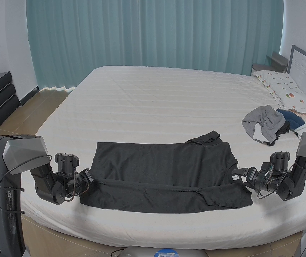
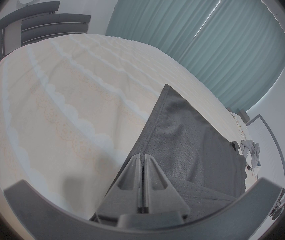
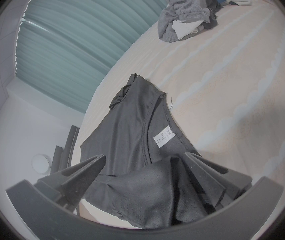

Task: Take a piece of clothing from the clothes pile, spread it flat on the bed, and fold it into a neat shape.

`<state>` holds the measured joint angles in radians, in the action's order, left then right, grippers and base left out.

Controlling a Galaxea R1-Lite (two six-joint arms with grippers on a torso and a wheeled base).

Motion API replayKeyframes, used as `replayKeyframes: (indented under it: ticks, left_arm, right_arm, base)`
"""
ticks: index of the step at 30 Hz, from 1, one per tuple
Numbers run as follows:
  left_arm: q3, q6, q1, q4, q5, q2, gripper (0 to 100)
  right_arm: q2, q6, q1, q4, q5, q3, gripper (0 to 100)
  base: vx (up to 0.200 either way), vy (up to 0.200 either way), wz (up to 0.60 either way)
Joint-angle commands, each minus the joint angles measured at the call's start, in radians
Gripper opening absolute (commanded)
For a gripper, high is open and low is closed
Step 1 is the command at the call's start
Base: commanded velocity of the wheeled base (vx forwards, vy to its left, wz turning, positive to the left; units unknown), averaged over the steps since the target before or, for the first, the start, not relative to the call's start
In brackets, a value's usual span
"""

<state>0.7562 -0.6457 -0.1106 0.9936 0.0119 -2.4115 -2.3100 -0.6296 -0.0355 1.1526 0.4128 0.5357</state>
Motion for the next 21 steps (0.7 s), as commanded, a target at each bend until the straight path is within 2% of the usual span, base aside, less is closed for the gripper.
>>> replayKeyframes:
  ticks: [1, 8, 9, 12, 21]
  left_arm:
    - [0.002, 0.000, -0.001, 0.000, 0.002, -0.005, 0]
    - [0.003, 0.000, -0.001, 0.000, 0.002, -0.005, 0]
    - [0.005, 0.000, -0.001, 0.000, 0.002, -0.005, 0]
    - [0.008, 0.000, -0.001, 0.000, 0.002, -0.005, 0]
    - [0.009, 0.003, -0.001, 0.000, 0.003, -0.011, 0]
  right_arm:
    - [-0.032, 0.050, 0.003, 0.001, 0.003, -0.014, 100]
    - [-0.046, 0.071, 0.008, 0.007, 0.003, -0.019, 100]
    - [-0.049, 0.080, 0.008, 0.007, 0.003, -0.022, 0]
    - [-0.052, 0.100, 0.006, 0.009, 0.003, -0.030, 0]
    - [-0.054, 0.087, 0.003, 0.067, -0.002, -0.028, 0]
  base:
    - [0.000, 0.000, 0.00]
    - [0.000, 0.000, 0.00]
    - [0.000, 0.000, 0.00]
    - [0.000, 0.000, 0.00]
    - [0.000, 0.000, 0.00]
